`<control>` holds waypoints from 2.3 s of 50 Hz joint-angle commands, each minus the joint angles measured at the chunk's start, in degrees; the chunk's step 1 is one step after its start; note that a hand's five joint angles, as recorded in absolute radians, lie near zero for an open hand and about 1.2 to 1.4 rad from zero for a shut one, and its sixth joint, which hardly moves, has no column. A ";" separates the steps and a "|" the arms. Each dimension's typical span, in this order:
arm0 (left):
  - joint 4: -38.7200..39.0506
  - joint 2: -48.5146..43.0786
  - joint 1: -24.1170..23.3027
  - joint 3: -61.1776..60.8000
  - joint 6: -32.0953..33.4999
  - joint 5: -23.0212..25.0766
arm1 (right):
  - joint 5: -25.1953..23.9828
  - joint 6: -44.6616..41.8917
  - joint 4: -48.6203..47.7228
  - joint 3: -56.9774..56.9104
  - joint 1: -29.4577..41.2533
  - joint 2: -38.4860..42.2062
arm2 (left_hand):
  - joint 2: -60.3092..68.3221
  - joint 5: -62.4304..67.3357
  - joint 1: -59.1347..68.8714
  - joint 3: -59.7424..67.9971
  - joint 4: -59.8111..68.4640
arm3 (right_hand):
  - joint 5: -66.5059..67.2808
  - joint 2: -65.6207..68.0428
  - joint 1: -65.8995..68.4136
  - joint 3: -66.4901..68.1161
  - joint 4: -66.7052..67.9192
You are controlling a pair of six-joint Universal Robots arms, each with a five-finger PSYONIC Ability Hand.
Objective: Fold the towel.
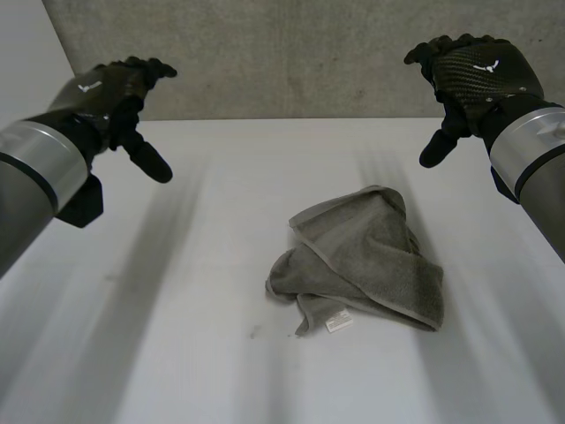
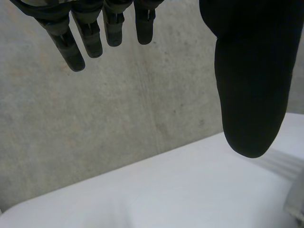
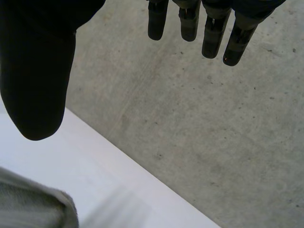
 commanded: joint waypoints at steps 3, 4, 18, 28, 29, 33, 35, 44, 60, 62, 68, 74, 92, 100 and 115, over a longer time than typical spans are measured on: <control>4.54 -5.46 -3.68 -2.37 0.16 0.86 | -0.11 -7.92 0.29 -0.09 -0.43 0.12 | 1.49 -0.67 1.11 1.34 1.31 | -2.89 0.28 -0.18 0.46 -0.26; 5.24 -6.76 -5.07 -2.37 0.16 1.81 | -0.11 -8.36 0.81 0.00 -0.69 0.12 | 1.65 -0.50 1.27 1.50 1.48 | -2.89 0.28 -0.18 0.46 -0.26; 14.90 -23.98 -17.55 2.81 4.62 7.01 | -1.34 -8.36 9.69 9.67 -7.46 0.21 | 4.35 2.19 3.97 4.19 4.17 | -2.89 0.28 -0.18 0.46 -0.26; 16.05 -35.50 -22.40 10.10 23.25 7.10 | -11.34 -8.10 4.25 27.66 -19.66 -0.49 | 7.53 5.38 7.15 7.38 7.36 | -2.89 0.28 -0.18 0.46 -0.26; 16.05 -37.17 -23.10 11.68 24.58 7.10 | -11.36 -8.10 4.24 27.68 -19.68 -0.49 | 8.54 6.39 8.16 8.39 8.37 | -2.89 0.28 -0.18 0.46 -0.26; 16.05 -40.33 -23.72 14.58 25.29 7.18 | -16.01 -5.48 2.23 32.59 -23.54 -0.49 | 13.90 11.74 13.52 13.75 13.72 | -2.89 0.28 -0.18 0.46 -0.26; 15.97 -41.84 -23.81 16.00 25.38 7.18 | -17.06 -3.55 1.53 33.48 -24.33 -0.41 | 18.65 16.49 18.27 18.49 18.47 | -2.89 0.28 -0.18 0.46 -0.26; 16.67 -42.99 -24.07 21.10 24.85 4.99 | -19.62 0.86 0.11 34.89 -25.30 0.91 | 64.36 62.21 63.98 64.21 64.19 | -2.89 0.28 -0.18 0.46 -0.26; 14.65 -27.80 -19.34 12.15 24.77 -6.17 | -18.22 13.32 -5.51 31.73 -15.91 3.98 | 70.29 68.13 69.91 70.14 70.11 | -2.89 0.28 -0.18 0.46 -0.26; 14.30 -26.02 -18.62 10.82 24.77 -6.70 | -18.04 15.69 -5.60 31.03 -15.12 4.86 | 70.29 68.13 69.91 70.14 70.11 | -2.89 0.28 -0.18 0.46 -0.26; 13.77 -19.80 -15.21 5.99 24.77 -9.24 | -15.68 20.11 -5.69 27.08 -7.39 8.02 | 70.29 68.13 69.91 70.14 70.11 | -2.89 0.28 -0.18 0.46 -0.26; 12.63 -14.69 -10.11 2.74 25.03 -12.41 | -8.66 20.29 -5.60 24.17 -1.94 10.05 | 70.43 68.28 70.05 70.28 70.26 | -2.89 0.28 -0.18 0.46 -0.26; 6.65 -8.89 7.99 -9.03 24.77 -13.47 | -3.62 8.44 -2.62 22.68 1.06 6.45 | 70.43 68.28 70.05 70.28 70.26 | -2.67 0.50 0.04 0.68 -0.05; 6.74 -7.04 11.61 -14.58 24.68 -12.50 | -4.15 6.05 0.64 21.27 6.50 6.10 | 70.43 68.28 70.05 70.28 70.26 | 9.98 13.15 12.69 13.33 12.61; 7.18 -1.94 10.91 -18.71 20.12 -11.63 | -0.55 17.30 0.11 12.13 17.50 17.43 | 70.43 68.28 70.05 70.28 70.26 | 2.07 5.24 4.79 5.42 4.70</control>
